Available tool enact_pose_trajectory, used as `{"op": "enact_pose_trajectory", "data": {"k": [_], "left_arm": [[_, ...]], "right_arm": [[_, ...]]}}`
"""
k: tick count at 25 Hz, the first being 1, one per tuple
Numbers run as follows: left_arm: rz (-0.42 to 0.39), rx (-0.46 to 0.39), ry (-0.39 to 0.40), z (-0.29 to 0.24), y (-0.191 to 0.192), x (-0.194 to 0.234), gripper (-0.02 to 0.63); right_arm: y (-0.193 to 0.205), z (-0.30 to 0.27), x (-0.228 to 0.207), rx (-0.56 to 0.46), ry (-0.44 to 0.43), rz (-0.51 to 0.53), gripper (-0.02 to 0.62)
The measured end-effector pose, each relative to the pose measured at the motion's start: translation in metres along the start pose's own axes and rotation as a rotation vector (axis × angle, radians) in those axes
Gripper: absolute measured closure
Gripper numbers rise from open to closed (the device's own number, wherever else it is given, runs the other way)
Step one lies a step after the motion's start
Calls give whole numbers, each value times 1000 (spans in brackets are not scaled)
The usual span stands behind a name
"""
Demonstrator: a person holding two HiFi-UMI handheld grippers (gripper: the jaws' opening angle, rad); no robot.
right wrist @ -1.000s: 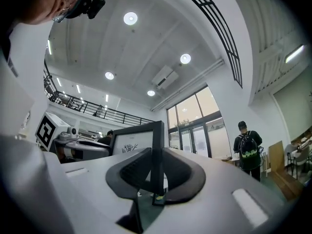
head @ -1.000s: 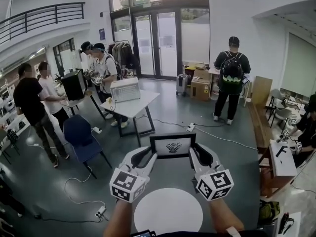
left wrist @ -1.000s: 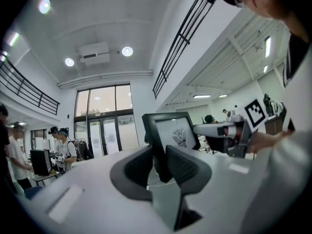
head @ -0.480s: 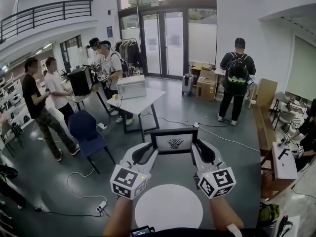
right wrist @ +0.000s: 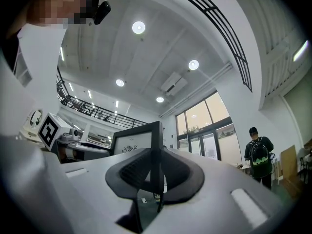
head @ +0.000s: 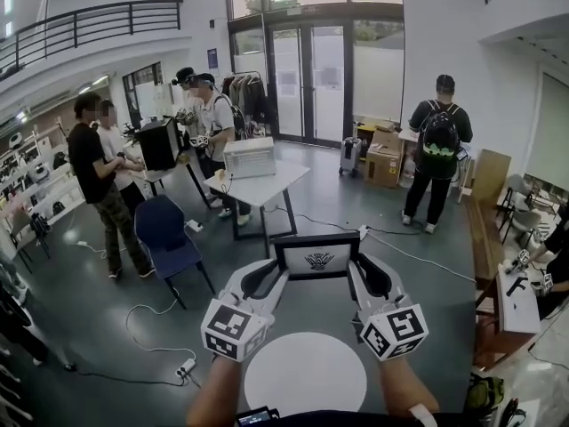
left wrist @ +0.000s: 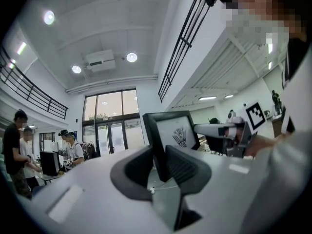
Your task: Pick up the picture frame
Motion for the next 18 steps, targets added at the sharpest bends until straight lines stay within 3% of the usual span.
{"op": "enact_pose_trajectory", "data": {"k": [13, 18], "left_arm": [[16, 18, -36, 12, 2, -11, 523], [10, 29, -61, -2, -9, 3, 523]], "right_arm": [[-2, 9, 6, -3, -50, -6, 531], [-17, -5, -3, 0, -70, -22, 531]]}}
Point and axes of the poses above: the fingertips, and each gripper's own axes: z backward along the fingers, x to its left, y out of its underside, the point moved 1 cm from there along z, backward along the fingers, and after that the axes turned 12 degrees about -z, right-handed, at the moved point
